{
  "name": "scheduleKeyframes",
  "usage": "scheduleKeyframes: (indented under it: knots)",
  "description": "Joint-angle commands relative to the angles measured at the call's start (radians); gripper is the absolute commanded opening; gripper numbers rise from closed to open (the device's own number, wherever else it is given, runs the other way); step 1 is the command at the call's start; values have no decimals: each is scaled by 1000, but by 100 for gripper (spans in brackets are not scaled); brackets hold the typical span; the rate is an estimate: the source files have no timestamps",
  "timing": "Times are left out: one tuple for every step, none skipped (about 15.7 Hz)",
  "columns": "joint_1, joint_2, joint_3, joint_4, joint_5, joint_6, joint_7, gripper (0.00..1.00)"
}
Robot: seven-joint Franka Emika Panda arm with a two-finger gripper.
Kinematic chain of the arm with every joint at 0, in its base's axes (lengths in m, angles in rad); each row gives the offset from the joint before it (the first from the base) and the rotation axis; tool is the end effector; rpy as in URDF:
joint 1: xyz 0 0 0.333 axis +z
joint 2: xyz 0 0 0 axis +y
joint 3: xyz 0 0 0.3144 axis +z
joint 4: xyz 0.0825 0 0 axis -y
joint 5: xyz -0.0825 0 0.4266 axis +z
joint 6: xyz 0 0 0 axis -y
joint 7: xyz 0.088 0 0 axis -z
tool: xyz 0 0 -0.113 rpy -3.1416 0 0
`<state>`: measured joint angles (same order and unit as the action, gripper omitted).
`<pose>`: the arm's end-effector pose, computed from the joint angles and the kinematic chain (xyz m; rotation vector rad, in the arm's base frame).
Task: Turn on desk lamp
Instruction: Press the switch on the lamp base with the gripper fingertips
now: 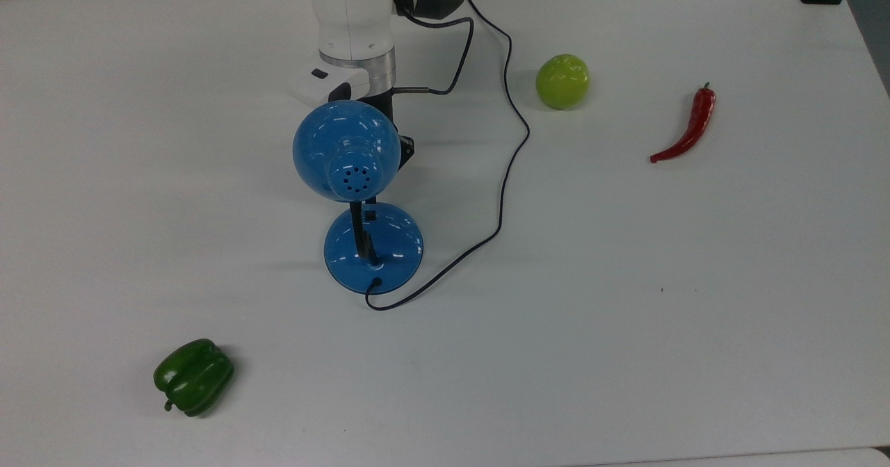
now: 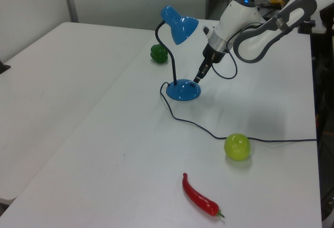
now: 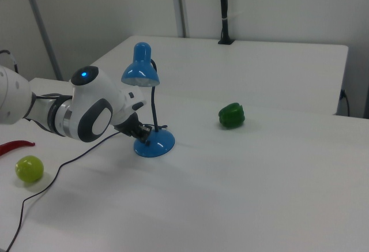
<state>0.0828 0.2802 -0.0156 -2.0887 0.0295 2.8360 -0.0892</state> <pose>0.6511 0.0426 0.3032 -3.0438 -0.2012 -0.7259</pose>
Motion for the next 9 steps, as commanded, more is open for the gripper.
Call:
scheduleKeyframes:
  knots:
    - [-1, 31, -6, 36, -7, 28, -7, 0]
    - [-1, 37, -6, 38, -7, 40, -7, 0]
    - [-1, 42, -6, 38, -7, 51, -10, 0]
    - [-1, 48, -6, 38, -7, 60, -7, 0]
    - [-3, 51, -6, 39, -7, 63, -10, 0]
    - [-3, 56, -6, 45, -7, 63, -10, 0]
    - [-3, 59, -6, 47, -7, 63, -10, 0]
    - [-3, 63, -6, 49, -7, 63, -10, 0]
    - [-3, 70, -6, 52, -7, 63, -10, 0]
